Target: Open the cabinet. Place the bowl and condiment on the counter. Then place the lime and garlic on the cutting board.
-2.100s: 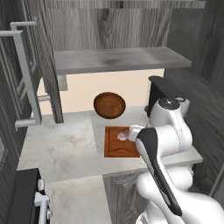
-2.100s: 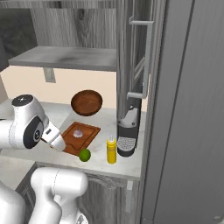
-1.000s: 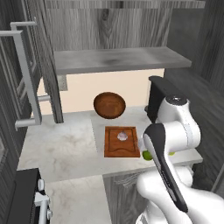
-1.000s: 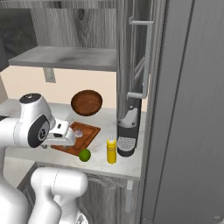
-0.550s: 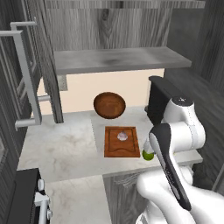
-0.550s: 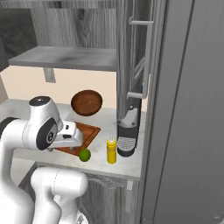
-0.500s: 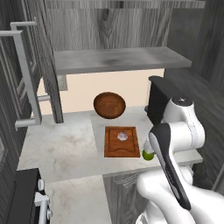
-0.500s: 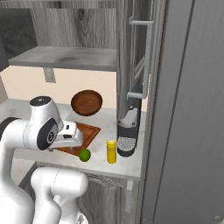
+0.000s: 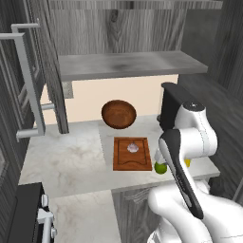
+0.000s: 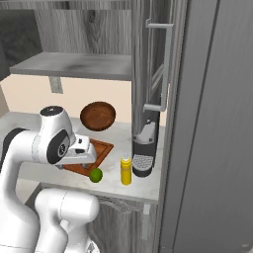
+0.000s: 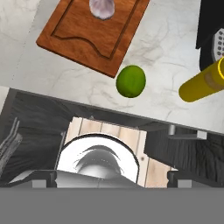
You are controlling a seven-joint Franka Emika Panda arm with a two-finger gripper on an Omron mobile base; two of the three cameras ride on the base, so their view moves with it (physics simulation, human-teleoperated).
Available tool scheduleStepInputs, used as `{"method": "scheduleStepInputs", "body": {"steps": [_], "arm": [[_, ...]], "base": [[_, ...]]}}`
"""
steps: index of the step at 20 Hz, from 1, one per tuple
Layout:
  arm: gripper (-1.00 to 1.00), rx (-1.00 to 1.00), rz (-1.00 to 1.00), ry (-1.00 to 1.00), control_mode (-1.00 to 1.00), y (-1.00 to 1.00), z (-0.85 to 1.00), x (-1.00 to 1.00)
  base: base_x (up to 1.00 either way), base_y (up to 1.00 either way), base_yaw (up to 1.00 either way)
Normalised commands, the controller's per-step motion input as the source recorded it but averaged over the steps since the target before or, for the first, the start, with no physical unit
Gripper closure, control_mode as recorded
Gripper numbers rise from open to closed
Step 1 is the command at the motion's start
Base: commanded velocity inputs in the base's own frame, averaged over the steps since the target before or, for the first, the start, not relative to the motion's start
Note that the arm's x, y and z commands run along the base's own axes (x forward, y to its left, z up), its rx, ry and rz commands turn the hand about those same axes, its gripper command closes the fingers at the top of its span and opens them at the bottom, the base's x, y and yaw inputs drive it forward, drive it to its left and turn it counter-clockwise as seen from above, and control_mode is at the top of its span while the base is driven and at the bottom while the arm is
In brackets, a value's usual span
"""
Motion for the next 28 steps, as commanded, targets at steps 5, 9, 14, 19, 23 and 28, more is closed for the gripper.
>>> {"method": "scheduleStepInputs", "body": {"steps": [5,9,14,19,23,28], "arm": [[-1.00,0.00,0.00,0.10,-1.00,-0.08,-0.11,0.25],[-1.00,0.00,0.00,0.13,-1.00,-0.02,-0.27,0.32],[-1.00,0.00,0.00,0.09,-1.00,0.00,-0.34,0.25],[-1.00,0.00,0.00,0.03,-1.00,-0.01,-0.22,0.06],[-1.00,0.00,-0.01,0.04,-1.00,-0.05,-0.29,0.00],[-1.00,0.00,-0.04,0.02,-1.00,-0.05,-0.18,0.00]], "base": [[0.00,0.00,0.00],[0.00,0.00,0.00],[0.00,0.00,0.00],[0.00,0.00,0.00],[0.00,0.00,0.00],[0.00,0.00,0.00]]}}
